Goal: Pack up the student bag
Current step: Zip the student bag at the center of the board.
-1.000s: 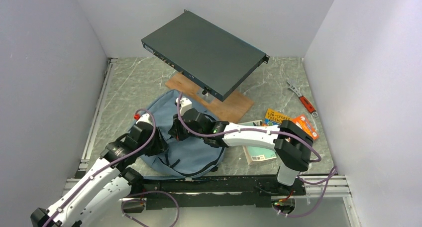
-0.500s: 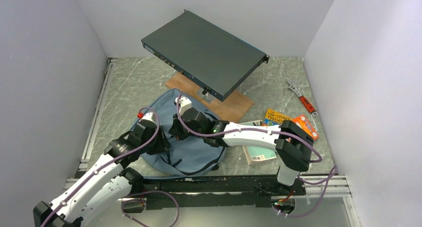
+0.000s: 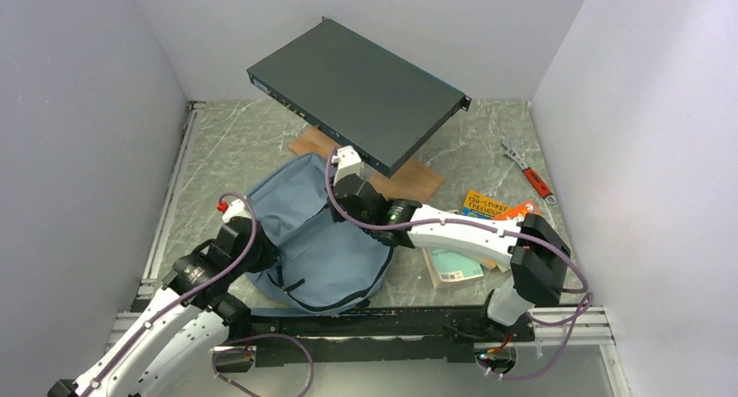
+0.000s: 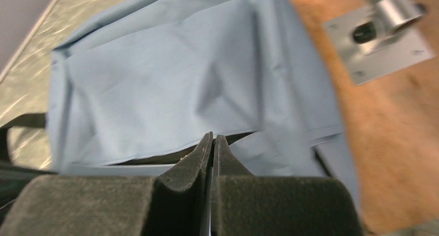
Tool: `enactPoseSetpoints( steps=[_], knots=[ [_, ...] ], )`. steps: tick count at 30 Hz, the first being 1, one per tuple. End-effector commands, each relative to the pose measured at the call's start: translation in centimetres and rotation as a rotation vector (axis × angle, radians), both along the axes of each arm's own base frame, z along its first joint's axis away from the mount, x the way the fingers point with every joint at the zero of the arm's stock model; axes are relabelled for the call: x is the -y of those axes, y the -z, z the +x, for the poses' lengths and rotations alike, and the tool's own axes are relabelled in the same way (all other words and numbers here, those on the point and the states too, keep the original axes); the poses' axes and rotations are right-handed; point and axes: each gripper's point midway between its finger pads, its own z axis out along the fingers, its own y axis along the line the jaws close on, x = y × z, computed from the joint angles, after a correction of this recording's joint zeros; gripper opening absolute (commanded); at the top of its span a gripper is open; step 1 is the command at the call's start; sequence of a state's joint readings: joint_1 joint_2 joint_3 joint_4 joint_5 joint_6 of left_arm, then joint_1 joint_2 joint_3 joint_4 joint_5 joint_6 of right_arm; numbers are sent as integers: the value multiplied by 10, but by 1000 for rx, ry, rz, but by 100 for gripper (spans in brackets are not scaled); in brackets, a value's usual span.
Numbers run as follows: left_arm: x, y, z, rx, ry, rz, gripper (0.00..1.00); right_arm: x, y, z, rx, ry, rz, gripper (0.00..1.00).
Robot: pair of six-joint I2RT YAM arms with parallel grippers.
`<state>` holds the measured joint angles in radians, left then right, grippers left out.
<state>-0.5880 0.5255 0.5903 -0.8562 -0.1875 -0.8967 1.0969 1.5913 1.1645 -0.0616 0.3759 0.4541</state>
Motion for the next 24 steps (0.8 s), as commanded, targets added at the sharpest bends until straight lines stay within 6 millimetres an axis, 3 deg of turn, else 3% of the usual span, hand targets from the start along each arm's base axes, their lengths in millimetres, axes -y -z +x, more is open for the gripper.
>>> enactPoseSetpoints(
  steps=[1, 8, 15, 18, 21, 24],
  knots=[
    [-30, -1, -4, -22, -136, 85, 0, 57, -32, 47, 191, 217, -125, 0],
    [-41, -8, -9, -33, -193, 101, 0, 69, -1, 65, 260, 251, -340, 0],
    [-44, -11, -11, -11, -223, 71, 0, 61, 22, 72, 300, 175, -496, 0],
    [-36, -9, -8, -3, -185, 49, 0, 46, 18, 64, 273, 130, -490, 0],
    [-23, -7, -4, 1, -140, 11, 0, 24, -2, 38, 264, 76, -431, 35],
    [-13, -9, -1, 9, -112, -20, 0, 11, -18, 7, 217, 40, -373, 58]
  ],
)
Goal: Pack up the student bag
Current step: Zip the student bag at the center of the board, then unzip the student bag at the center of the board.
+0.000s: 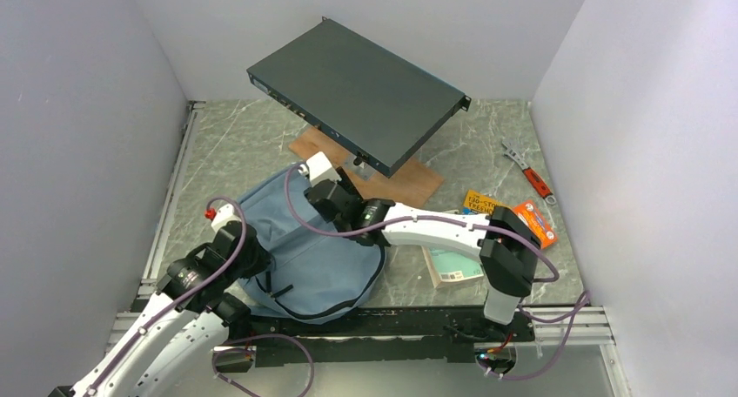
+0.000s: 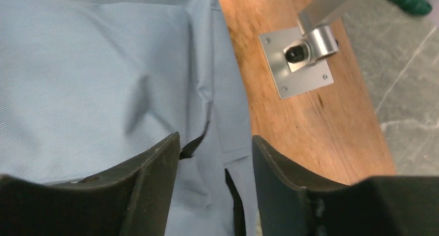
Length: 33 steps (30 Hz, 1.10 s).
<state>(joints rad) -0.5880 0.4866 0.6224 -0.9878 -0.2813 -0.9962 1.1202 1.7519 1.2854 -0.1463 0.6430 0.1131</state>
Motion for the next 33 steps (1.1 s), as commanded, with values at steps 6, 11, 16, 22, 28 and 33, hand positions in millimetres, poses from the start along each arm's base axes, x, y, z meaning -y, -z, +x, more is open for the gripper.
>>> enactPoseSetpoints(
  steps=[6, 11, 16, 22, 28, 33],
  knots=[
    [10, -9, 10, 41, 20, -39, 0, -44, -29, -122, -253, -241, 250, 69],
    [13, -7, 8, 50, 34, -64, 0, -84, -24, -200, -329, -703, 470, 69],
    [16, -10, 8, 73, 59, -74, 0, -89, -29, -219, -108, -965, 493, 70],
    [19, -19, 9, 95, 76, -86, 0, -115, -11, -225, -51, -1076, 328, 68],
    [21, -25, 8, 105, 92, -99, 0, -123, 7, -234, 98, -1142, 184, 62],
    [22, -33, 10, 127, 101, -97, 0, -132, 20, -237, 122, -1181, 101, 59]
  ],
)
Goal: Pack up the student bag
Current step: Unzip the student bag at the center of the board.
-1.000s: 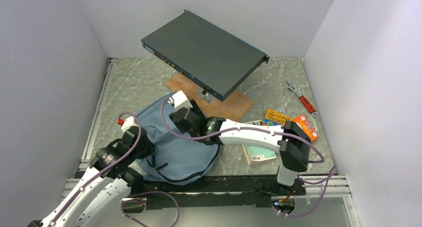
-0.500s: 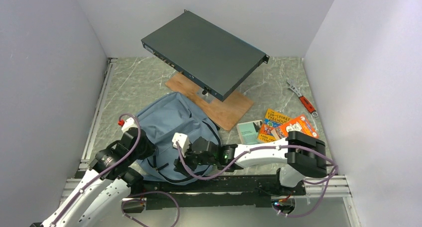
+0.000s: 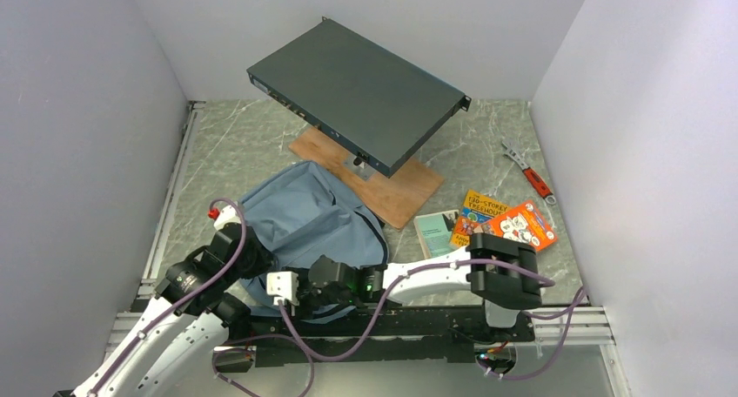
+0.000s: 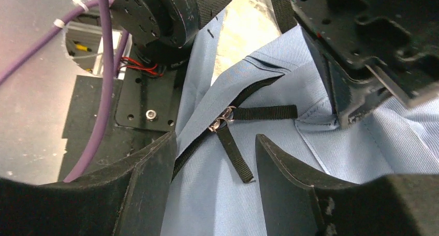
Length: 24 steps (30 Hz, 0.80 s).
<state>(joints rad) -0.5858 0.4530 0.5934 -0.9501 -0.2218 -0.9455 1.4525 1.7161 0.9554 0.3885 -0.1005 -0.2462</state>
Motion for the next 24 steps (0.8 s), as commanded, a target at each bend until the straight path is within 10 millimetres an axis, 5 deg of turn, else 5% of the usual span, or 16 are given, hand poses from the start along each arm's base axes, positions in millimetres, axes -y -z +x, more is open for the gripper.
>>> enactPoseSetpoints(
  steps=[1, 9, 11, 13, 17, 20, 24],
  knots=[
    [13, -36, 13, 108, 30, -76, 0, -18, -16, 6, 114, -34, 32, 59],
    [19, -38, 14, 112, 48, -97, 0, -34, 2, -8, 185, -12, -49, 53],
    [19, -37, 15, 103, 40, -97, 0, -38, 8, -13, 209, 11, -94, 38],
    [18, -36, 15, 88, 31, -90, 0, -37, 18, -11, 212, 88, -136, 5],
    [14, -33, 13, 43, 6, -60, 2, -22, 22, 3, 212, 209, -116, 0],
    [11, -35, 8, 9, -8, -56, 27, -6, 11, 17, 235, 304, -80, 0],
    [6, -42, -4, -35, -24, -59, 94, 9, -9, 28, 299, 356, -37, 0]
  ],
)
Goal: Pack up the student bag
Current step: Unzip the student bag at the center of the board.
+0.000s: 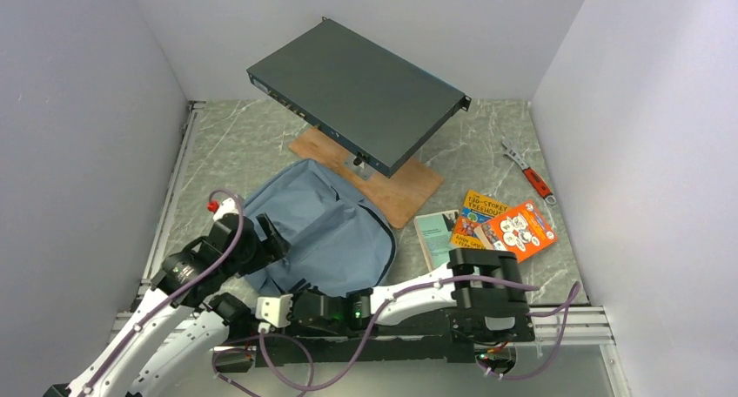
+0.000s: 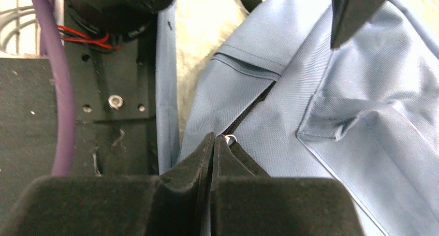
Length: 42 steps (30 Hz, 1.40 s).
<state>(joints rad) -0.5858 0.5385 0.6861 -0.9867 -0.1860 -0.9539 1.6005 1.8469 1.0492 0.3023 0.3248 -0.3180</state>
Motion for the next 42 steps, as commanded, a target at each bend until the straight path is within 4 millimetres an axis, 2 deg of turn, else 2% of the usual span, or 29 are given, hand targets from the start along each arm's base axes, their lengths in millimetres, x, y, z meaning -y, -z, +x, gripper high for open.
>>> enactPoseSetpoints(
  steps=[1, 4, 6, 7, 9, 11, 14, 17, 19, 24, 28, 31, 32, 35, 38, 39, 42],
  knots=[
    [-7, -25, -9, -25, -75, -43, 99, 16, -41, 24, 97, 110, 109, 0],
    [-22, -21, -29, -133, -185, -35, 100, 15, -46, 21, 116, 77, 122, 0],
    [-19, -17, -41, -199, -186, -51, 100, 13, -49, 14, 83, 56, 127, 0],
    [-14, -14, -44, -222, -177, -75, 100, 14, -51, 8, 54, 39, 134, 5],
    [-4, -5, -51, -257, -161, -132, 93, 18, -55, -5, -22, -9, 176, 27],
    [-2, 7, -58, -300, -190, -172, 87, 24, -63, -23, -122, -71, 209, 43],
    [2, 18, -64, -328, -212, -225, 73, 39, -76, -29, -288, -49, 263, 53],
    [3, 29, -71, -375, -250, -249, 74, 55, -78, -16, -477, 47, 305, 60],
    [6, 33, -76, -421, -283, -274, 74, 62, -75, -13, -551, 81, 314, 60],
    [26, 38, -72, -466, -262, -362, 60, 74, -65, -5, -550, 137, 327, 61],
    [25, 48, -82, -543, -291, -345, 51, 70, -62, -2, -531, 143, 320, 60],
    [20, 53, -84, -551, -311, -321, 49, 65, -56, -1, -512, 136, 302, 60],
    [21, 57, -85, -561, -316, -322, 46, 63, -54, -1, -503, 132, 293, 59],
    [28, 70, -85, -576, -306, -363, 23, 55, -53, -1, -494, 121, 278, 57],
    [31, 69, -71, -474, -268, -388, 4, 50, -56, -12, -492, 49, 261, 50],
    [29, 65, -64, -422, -259, -382, 0, 49, -54, -20, -490, -2, 247, 46],
    [17, 45, -48, -269, -232, -342, 0, 43, -41, -34, -442, -75, 198, 39]
  ],
)
